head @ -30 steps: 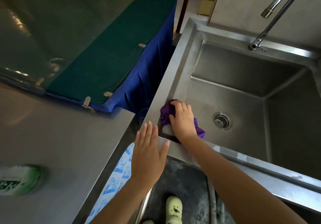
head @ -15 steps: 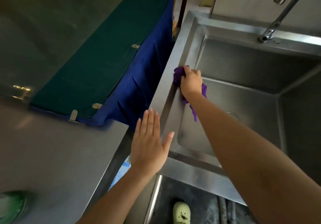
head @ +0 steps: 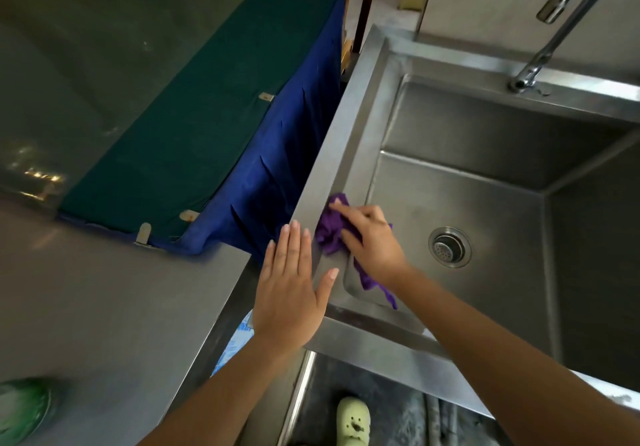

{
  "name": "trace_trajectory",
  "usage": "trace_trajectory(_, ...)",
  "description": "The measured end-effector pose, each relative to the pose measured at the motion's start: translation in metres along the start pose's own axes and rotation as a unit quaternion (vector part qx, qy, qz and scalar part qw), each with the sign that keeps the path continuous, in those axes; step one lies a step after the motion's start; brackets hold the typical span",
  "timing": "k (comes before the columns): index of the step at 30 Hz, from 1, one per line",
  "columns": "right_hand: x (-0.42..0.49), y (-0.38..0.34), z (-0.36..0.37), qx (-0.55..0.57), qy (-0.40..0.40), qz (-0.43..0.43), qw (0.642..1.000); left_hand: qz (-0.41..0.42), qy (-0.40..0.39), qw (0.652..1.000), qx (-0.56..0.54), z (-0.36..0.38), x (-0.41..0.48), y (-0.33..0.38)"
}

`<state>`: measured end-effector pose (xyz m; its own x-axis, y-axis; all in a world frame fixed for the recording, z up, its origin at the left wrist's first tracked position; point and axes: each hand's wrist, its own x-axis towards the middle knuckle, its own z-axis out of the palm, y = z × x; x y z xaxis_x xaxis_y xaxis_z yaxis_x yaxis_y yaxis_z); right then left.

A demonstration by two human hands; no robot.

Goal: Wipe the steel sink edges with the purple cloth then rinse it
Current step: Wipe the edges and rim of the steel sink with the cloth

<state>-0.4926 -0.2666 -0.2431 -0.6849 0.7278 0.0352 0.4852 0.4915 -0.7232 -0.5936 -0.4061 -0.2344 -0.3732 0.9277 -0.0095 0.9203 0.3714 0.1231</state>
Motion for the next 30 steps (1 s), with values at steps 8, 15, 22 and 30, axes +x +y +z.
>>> trace_trajectory(8,-0.047,-0.015,-0.002,0.013,-0.084,-0.051,0.995,0.016,-0.010,0.999,-0.044,-0.004,0.000,-0.002)
trace_trajectory(15,-0.096,-0.040,-0.010,-0.018,-0.100,-0.024,0.994,0.078,-0.015,0.995,-0.054,-0.005,-0.042,-0.001)
trace_trajectory(22,-0.158,-0.012,-0.042,-0.102,0.022,0.050,0.993,0.097,-0.046,0.994,0.005,-0.003,-0.059,0.011)
trace_trajectory(30,-0.227,0.026,-0.090,-0.240,0.133,0.123,0.954,0.157,-0.057,0.986,0.031,0.003,-0.072,0.050)
